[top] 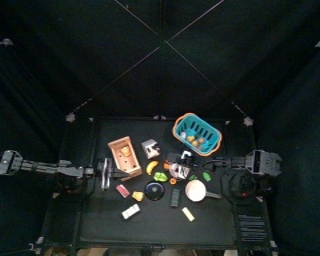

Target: Grab rice

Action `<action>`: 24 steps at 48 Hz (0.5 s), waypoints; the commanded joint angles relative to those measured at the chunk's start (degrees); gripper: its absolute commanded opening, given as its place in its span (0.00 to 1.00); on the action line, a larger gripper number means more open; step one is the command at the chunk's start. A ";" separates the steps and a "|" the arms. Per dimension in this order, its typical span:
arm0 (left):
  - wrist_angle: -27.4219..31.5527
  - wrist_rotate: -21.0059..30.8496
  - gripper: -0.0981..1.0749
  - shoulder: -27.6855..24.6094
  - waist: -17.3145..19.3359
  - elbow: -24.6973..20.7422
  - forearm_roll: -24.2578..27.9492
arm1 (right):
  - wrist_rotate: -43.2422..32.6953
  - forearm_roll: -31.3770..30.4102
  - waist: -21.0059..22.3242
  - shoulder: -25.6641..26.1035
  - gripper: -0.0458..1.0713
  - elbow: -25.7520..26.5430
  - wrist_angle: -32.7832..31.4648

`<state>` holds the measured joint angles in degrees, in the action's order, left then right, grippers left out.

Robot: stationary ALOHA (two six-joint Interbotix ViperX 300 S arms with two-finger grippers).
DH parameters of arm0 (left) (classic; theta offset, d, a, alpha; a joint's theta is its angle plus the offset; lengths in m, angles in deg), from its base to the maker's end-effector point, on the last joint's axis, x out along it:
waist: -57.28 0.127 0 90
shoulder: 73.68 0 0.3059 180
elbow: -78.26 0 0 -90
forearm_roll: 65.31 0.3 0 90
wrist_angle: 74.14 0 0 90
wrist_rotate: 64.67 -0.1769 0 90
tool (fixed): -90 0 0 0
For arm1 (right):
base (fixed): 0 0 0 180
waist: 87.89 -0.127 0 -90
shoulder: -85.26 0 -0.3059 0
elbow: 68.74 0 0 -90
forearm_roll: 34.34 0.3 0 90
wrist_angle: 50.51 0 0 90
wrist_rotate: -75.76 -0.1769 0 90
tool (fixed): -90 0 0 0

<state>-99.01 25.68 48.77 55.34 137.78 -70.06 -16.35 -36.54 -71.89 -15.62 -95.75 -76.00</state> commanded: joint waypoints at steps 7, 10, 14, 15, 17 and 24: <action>-0.53 0.00 0.25 -0.09 -0.26 -0.79 -0.44 | 0.00 0.18 0.09 1.67 0.58 1.14 0.26; -0.53 -0.09 0.25 -0.09 -0.35 -0.53 -0.35 | 0.00 0.35 0.09 1.76 0.58 1.23 0.26; -0.53 -0.35 0.25 -0.09 -0.35 -0.35 -0.26 | -0.09 0.26 -0.09 1.76 0.58 1.49 0.26; -0.53 -0.35 0.25 -0.09 -0.35 -0.35 -0.18 | -0.09 0.35 -0.09 1.76 0.58 1.58 0.09; -0.53 -0.35 0.25 -0.09 -0.35 -0.26 -0.09 | 0.00 0.35 -0.18 1.76 0.58 1.76 0.09; -0.53 -0.35 0.25 -0.09 -0.35 0.09 0.70 | 0.00 0.18 -0.18 2.20 0.58 2.81 -0.35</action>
<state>-99.01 25.41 48.86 55.08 138.48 -69.79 -16.35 -36.27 -71.98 -15.62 -94.61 -76.18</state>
